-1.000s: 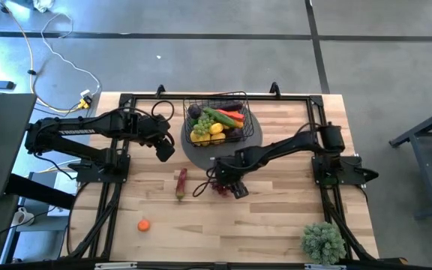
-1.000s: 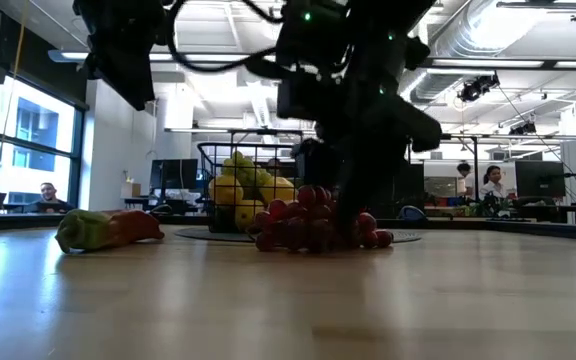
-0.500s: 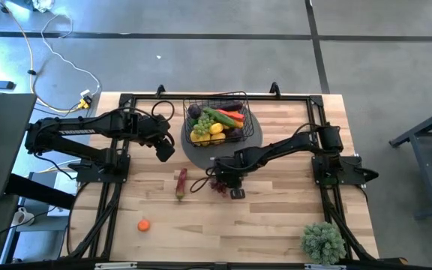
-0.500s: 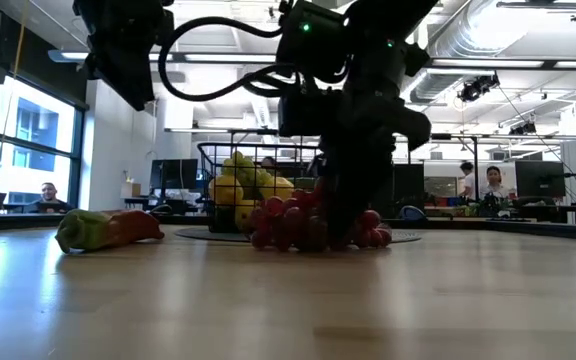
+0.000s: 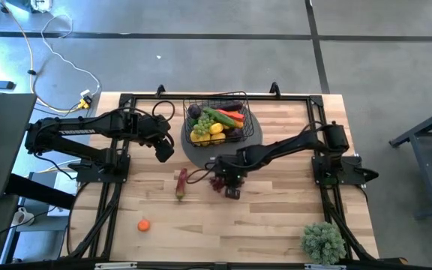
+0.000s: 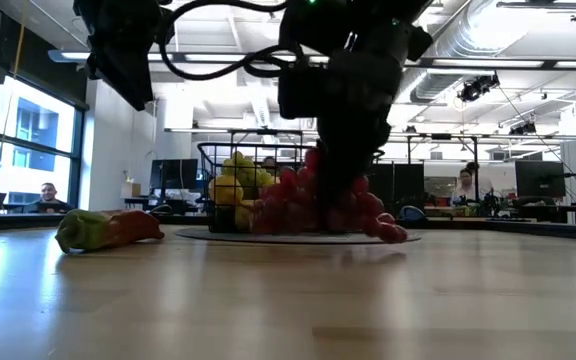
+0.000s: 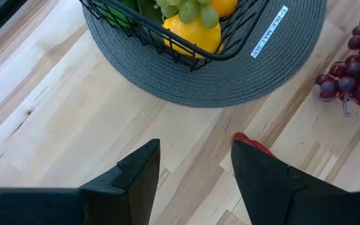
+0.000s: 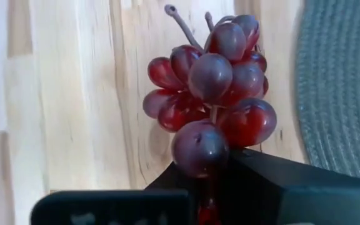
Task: Build produce basket
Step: Put the red grapes into the wire basket
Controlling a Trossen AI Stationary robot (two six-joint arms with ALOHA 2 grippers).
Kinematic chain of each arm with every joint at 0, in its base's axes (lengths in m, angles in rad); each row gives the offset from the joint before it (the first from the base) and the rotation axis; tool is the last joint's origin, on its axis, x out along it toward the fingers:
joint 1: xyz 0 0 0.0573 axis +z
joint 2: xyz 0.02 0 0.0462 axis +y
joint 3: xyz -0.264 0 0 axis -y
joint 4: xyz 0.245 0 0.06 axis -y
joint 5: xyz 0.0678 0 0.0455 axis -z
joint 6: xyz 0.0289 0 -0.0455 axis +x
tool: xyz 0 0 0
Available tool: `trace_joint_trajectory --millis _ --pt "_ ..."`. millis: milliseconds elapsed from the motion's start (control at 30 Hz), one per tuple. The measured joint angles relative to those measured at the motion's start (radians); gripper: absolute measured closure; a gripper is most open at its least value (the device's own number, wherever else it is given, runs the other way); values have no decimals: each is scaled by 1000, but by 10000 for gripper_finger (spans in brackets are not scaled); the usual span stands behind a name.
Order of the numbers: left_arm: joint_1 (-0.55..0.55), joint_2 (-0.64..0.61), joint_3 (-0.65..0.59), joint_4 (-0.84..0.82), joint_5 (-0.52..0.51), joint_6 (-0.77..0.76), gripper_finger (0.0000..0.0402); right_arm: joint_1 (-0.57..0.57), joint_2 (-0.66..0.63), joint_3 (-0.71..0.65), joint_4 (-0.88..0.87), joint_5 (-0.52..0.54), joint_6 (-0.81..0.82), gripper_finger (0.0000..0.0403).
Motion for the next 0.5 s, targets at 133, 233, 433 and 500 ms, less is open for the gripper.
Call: trace_joint_trajectory --millis 133,233,433,500 --pt "0 0 0 0 0 1 213 -1 -25 0 11 38 56 400" --pt "0 0 0 1 0 15 213 -12 -52 0 41 67 75 400" --pt "1 0 0 1 -1 31 213 -47 -135 0 99 88 109 402" --pt "1 0 0 1 -1 47 213 -57 -169 0 112 109 109 402"
